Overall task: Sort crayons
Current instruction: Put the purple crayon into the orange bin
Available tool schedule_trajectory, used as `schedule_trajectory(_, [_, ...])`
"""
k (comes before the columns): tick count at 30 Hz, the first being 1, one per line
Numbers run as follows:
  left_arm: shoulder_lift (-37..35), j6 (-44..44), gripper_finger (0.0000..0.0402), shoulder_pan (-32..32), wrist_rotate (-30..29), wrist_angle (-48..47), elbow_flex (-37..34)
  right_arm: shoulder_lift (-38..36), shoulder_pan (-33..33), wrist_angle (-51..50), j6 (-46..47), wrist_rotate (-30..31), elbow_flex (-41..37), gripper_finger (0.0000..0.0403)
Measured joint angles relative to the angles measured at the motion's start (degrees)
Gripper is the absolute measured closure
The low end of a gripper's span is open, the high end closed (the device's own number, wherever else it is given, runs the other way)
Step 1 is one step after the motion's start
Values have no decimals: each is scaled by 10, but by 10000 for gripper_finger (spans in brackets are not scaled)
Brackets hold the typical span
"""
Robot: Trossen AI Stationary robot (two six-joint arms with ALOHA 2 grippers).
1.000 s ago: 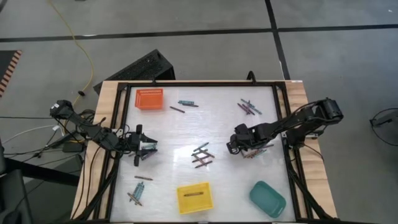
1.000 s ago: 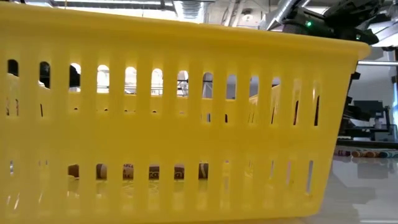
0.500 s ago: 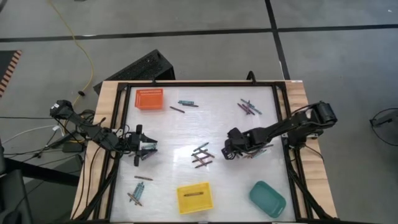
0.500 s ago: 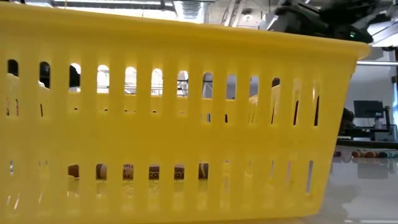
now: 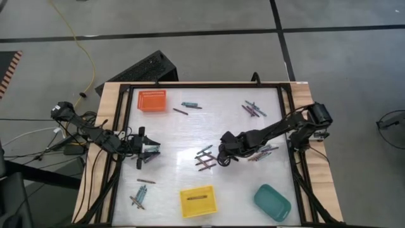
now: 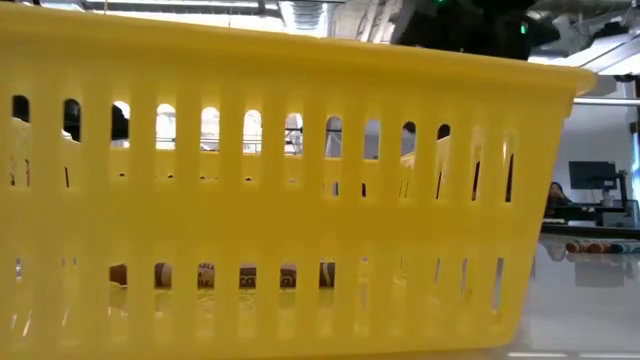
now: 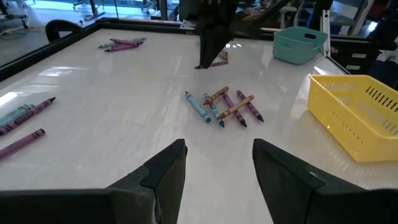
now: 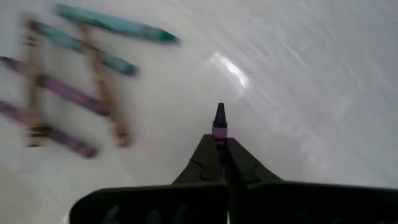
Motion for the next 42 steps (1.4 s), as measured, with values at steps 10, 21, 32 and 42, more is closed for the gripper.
schedule_trajectory(10, [0, 0, 227, 0, 0, 0, 0, 0, 22, -2, -75, 19, 63, 402])
schedule_trajectory(21, [0, 0, 227, 0, 0, 0, 0, -1, 46, 40, -159, 32, 115, 403])
schedule_trajectory(32, [0, -24, 227, 0, -22, 0, 0, -1, 57, 51, -196, 28, 128, 403])
schedule_trajectory(42, [1, 7, 227, 27, -50, 90, 16, -1, 56, 145, -260, -15, 128, 403])
